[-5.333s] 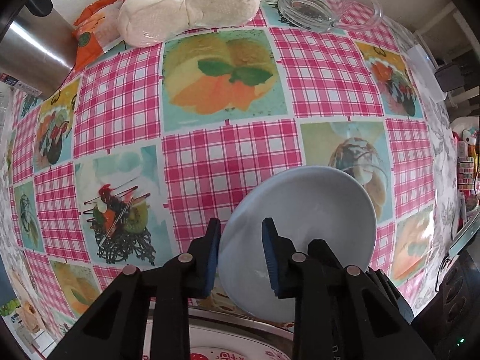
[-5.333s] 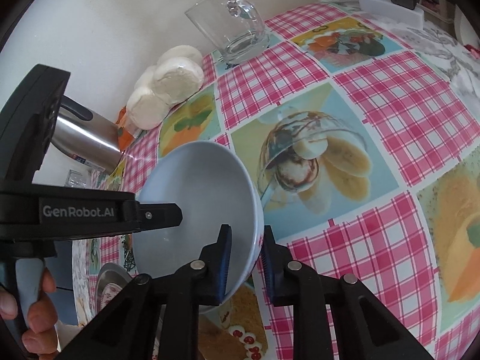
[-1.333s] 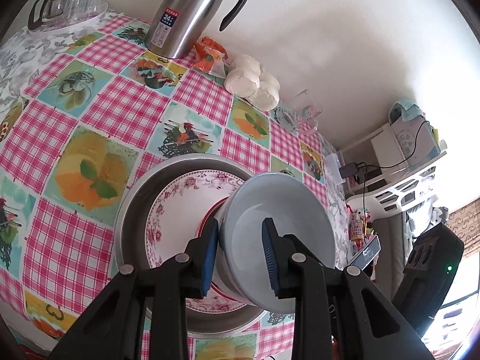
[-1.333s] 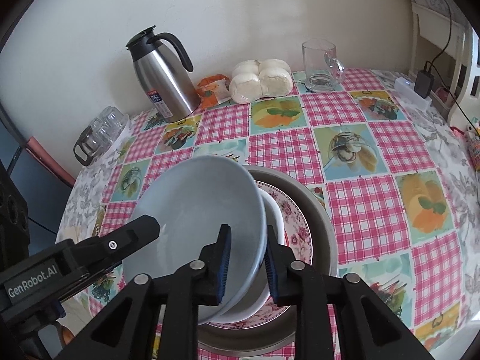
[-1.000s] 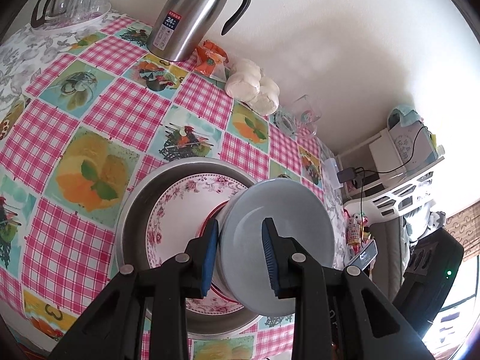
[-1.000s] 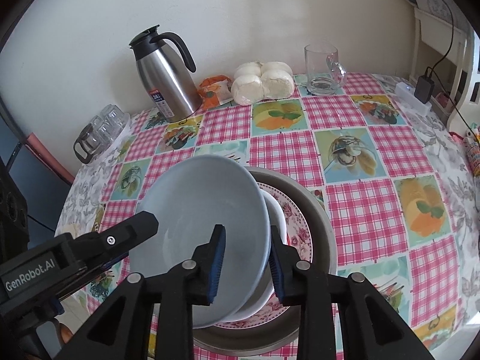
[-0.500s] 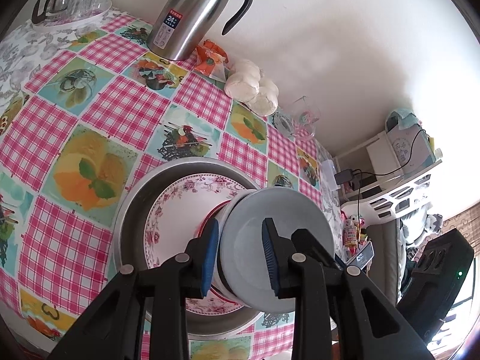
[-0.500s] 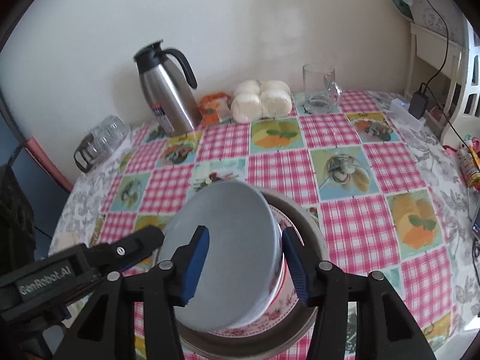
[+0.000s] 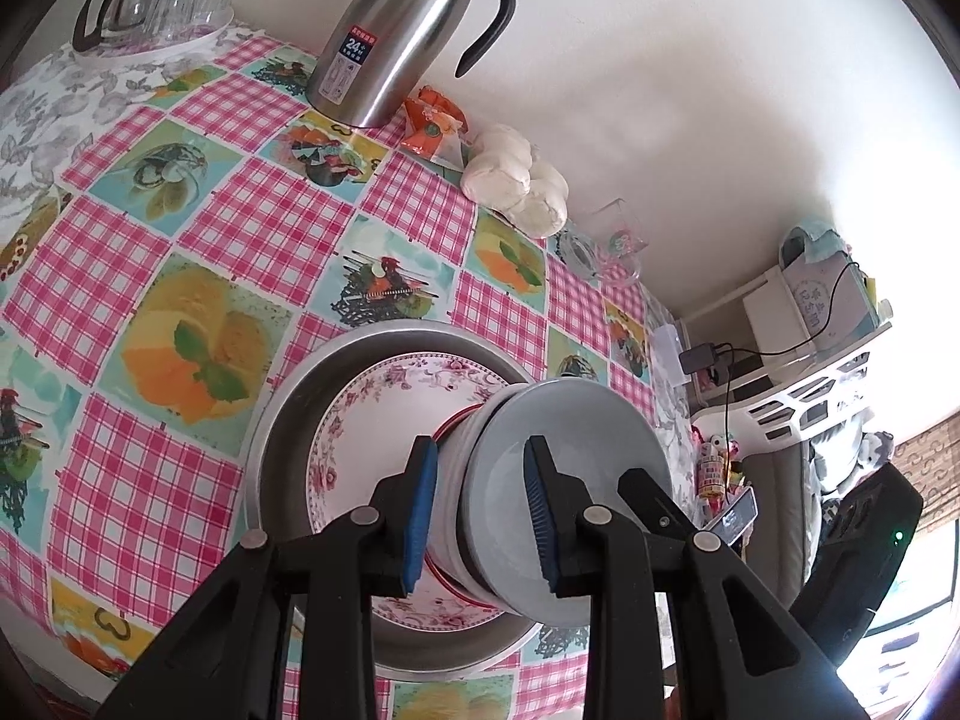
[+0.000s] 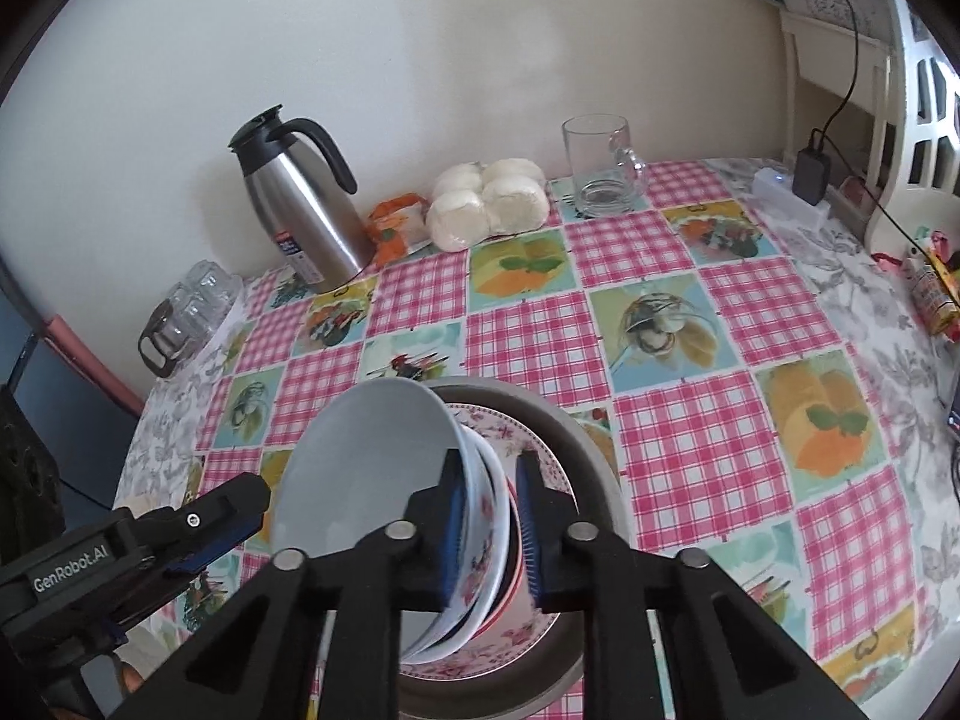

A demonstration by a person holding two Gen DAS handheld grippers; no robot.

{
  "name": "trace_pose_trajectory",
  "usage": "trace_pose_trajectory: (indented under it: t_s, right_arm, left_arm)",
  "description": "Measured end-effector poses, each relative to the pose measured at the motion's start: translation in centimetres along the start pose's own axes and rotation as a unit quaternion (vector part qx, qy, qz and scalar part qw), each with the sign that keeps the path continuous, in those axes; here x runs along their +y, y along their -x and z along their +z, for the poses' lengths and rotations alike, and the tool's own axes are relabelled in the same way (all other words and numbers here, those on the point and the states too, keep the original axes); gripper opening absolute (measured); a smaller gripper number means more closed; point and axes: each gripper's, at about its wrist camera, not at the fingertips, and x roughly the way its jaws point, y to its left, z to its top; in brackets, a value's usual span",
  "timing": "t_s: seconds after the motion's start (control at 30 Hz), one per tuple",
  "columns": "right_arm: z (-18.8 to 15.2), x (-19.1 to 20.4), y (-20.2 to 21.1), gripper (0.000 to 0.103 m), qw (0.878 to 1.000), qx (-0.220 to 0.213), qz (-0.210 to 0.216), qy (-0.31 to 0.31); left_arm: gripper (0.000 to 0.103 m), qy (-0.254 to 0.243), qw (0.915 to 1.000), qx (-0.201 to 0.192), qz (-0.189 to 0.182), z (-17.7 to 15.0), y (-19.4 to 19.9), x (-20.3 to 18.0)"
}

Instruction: Organize plates and bowls

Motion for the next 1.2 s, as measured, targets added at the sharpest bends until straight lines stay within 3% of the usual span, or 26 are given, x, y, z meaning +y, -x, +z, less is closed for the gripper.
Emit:
trace_pose_trajectory:
  t_s: [0.23, 0.43, 0.5, 0.57, 0.63, 0.7, 0.9, 1.13, 1.2]
  right_arm:
    - [-0.3, -0.2, -0.3, 0.012, 1.0, 0.007, 0.004, -0.003]
    - [-0.5, -0.2, 1.0, 0.015, 1.0, -0.005, 0.003, 0.003]
    - [-0.8, -0.1, 1.3, 0.024, 1.0, -0.007, 0.002, 0.009]
    - [-1.2, 0.0, 1.9, 0.044, 1.0, -0.013, -0.005, 0.017]
    - [-1.6, 0.2, 2.4, 0.057, 0.999, -0.02, -0.009, 0.024]
    - [-2.0, 0.2, 2.6, 0.062, 0.999, -0.023, -0.011, 0.03]
    - [-3.4, 0.2, 3.1, 0.077, 0.998, -0.028, -0.019, 0.045]
    - [-4.9, -0.2, 3.1, 0.101, 0.998, -0.027, -0.027, 0.05]
    - [-5.3, -0.3, 3.1, 0.103, 0.998, -0.029, -0.026, 0.052]
  left_arm:
    - [0.032, -0.016, 0.9996, -0.017, 0.015, 0.0, 0.9, -0.1]
    - [0.054, -0.033, 0.997, -0.043, 0.056, -0.5, 2.0, 0.0]
    - [0.064, -0.035, 0.9957, -0.047, 0.072, -0.7, 2.2, 0.1]
    - [0.069, -0.037, 0.9944, -0.05, 0.085, -1.0, 2.3, 0.4]
    - [0.079, -0.04, 0.9921, -0.056, 0.105, -1.4, 2.3, 0.7]
    - [0.09, -0.043, 0.9898, -0.06, 0.122, -1.8, 2.3, 1.1]
    - [0.098, -0.059, 0.983, -0.073, 0.158, -2.9, 2.6, 1.8]
    - [0.099, -0.072, 0.9782, -0.07, 0.182, -4.0, 2.8, 2.7]
    - [0.099, -0.073, 0.9769, -0.069, 0.188, -4.3, 2.7, 2.9]
